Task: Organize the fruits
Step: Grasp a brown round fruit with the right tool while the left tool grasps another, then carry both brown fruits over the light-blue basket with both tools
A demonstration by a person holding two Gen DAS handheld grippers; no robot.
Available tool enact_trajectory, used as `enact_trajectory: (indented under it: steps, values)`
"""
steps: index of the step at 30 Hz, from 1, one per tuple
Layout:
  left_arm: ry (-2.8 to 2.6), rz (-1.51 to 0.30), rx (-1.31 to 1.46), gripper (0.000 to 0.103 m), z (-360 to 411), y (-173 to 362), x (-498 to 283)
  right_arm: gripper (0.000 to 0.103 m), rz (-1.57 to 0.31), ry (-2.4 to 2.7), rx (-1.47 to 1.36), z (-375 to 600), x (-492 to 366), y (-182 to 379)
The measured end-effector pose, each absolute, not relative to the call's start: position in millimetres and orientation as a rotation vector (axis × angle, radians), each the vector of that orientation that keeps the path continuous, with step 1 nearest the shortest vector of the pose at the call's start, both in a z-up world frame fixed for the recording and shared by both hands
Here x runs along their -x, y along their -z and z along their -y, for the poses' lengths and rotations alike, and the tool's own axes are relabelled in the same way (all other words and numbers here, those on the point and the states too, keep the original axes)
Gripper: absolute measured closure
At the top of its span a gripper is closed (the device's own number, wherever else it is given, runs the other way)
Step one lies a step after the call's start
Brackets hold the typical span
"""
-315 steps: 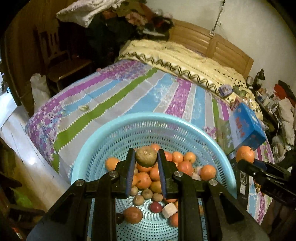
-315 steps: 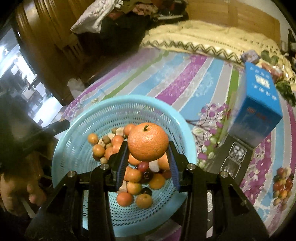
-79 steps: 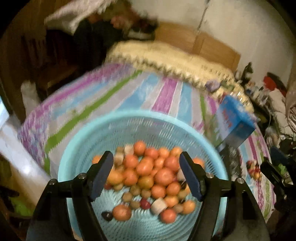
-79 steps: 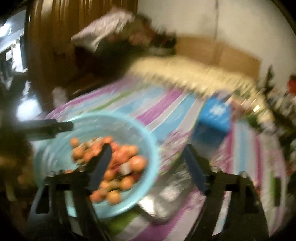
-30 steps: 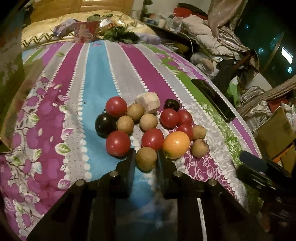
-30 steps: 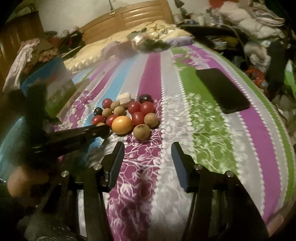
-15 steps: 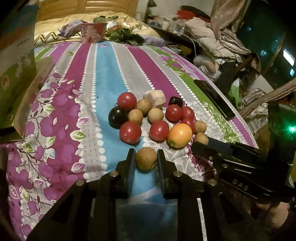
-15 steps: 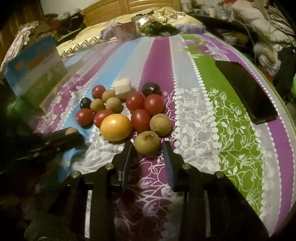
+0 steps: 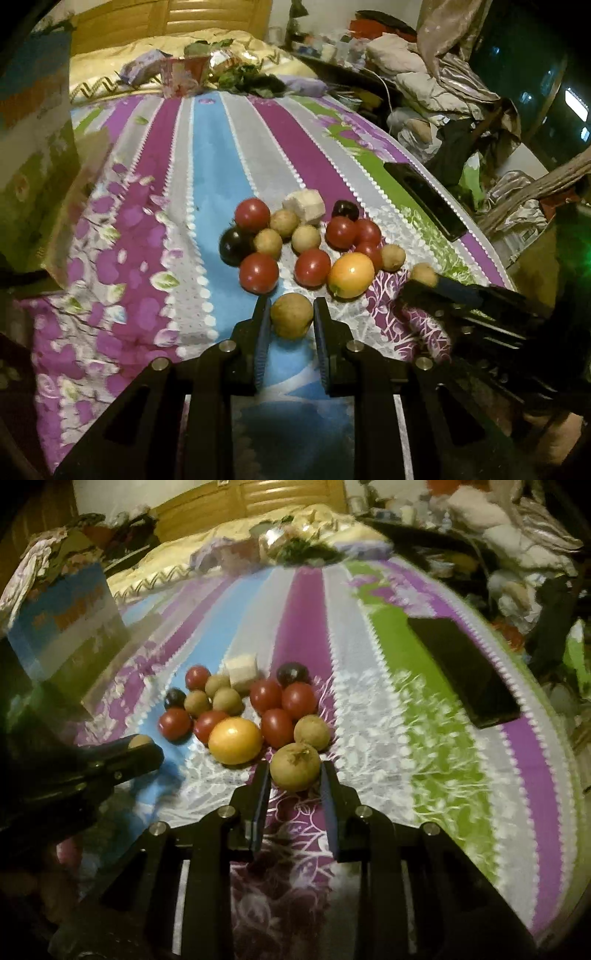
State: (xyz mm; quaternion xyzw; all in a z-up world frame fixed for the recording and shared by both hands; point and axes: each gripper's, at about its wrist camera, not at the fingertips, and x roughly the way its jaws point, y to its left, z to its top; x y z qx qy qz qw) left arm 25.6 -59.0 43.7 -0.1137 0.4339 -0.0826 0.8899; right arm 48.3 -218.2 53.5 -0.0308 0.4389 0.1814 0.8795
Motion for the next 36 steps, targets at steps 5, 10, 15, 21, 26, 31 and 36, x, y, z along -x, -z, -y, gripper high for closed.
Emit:
enact_trajectory:
  steps: [5, 10, 15, 21, 26, 31, 36]
  values:
    - [0.148, -0.841, 0.219, 0.081, 45, -82, -8, 0.076, -0.867, -0.363, 0.080, 221, -34, -87]
    - [0.102, -0.780, 0.212, 0.081, 17, -130, 21, 0.076, -0.820, -0.388, 0.058, 214, -22, -120]
    - [0.049, -0.764, 0.222, 0.081, -11, -162, 47, 0.076, -0.762, -0.411, 0.067, 199, -8, -152]
    - [0.000, -0.715, 0.242, 0.081, -40, -198, 73, 0.076, -0.749, -0.432, 0.073, 181, -7, -179]
    - [-0.050, -0.641, 0.274, 0.081, -70, -225, 91, 0.076, -0.704, -0.462, 0.074, 156, 2, -201]
    - [-0.108, -0.610, 0.301, 0.081, -103, -238, 108, 0.076, -0.692, -0.497, 0.104, 132, 13, -207]
    - [-0.162, -0.577, 0.296, 0.081, -132, -250, 132, 0.076, -0.671, -0.538, 0.108, 102, 23, -221]
